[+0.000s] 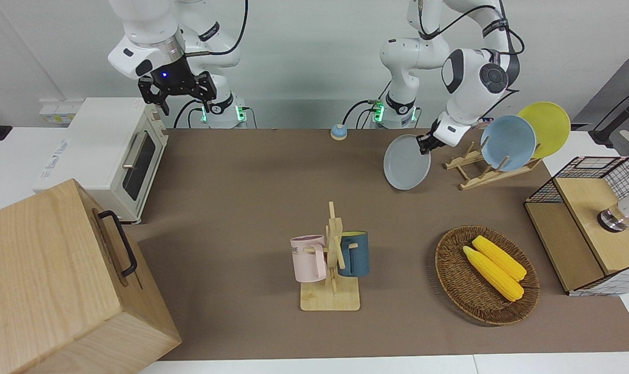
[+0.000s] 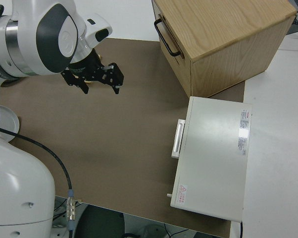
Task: Pick gray plate from low plate rack and place it on table with left arm
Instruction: 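Lower the gray plate flat onto the table beside the rack, then open the left gripper and withdraw it back toward the rack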
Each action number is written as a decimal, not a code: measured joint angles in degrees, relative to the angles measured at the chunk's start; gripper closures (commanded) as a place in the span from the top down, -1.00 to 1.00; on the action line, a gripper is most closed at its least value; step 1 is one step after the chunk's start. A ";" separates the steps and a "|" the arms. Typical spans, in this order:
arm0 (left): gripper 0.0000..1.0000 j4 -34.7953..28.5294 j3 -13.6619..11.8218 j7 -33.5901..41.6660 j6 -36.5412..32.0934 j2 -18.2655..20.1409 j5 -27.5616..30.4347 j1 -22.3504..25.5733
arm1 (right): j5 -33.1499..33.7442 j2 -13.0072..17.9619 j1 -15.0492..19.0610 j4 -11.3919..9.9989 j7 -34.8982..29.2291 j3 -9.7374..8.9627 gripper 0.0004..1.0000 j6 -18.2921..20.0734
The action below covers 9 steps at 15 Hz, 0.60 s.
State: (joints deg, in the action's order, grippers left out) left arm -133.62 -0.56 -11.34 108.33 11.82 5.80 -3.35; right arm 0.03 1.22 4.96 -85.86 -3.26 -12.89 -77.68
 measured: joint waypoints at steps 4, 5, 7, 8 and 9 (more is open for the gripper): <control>0.88 0.01 -0.22 0.00 0.04 0.07 -0.01 0.01 | 0.00 0.00 0.00 0.00 0.00 0.00 0.97 0.00; 0.93 0.03 -0.36 0.00 0.05 0.13 -0.01 0.02 | 0.00 0.00 0.00 0.00 0.00 0.00 0.98 0.00; 0.97 0.24 -0.51 0.00 0.05 0.22 -0.02 0.04 | 0.00 0.00 0.00 0.00 0.00 0.00 0.97 0.00; 0.98 0.43 -0.54 0.00 0.05 0.27 -0.02 0.05 | 0.00 0.00 0.00 0.00 0.00 0.00 0.98 0.00; 0.99 0.71 -0.56 0.00 0.05 0.33 -0.02 0.05 | 0.00 0.00 0.00 0.00 0.00 0.00 0.98 0.00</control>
State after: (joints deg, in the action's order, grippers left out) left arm -132.91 -1.12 -11.34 108.38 12.14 5.78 -3.31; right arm 0.03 1.22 4.96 -85.86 -3.26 -12.89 -77.68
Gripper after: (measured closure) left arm 0.035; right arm 0.009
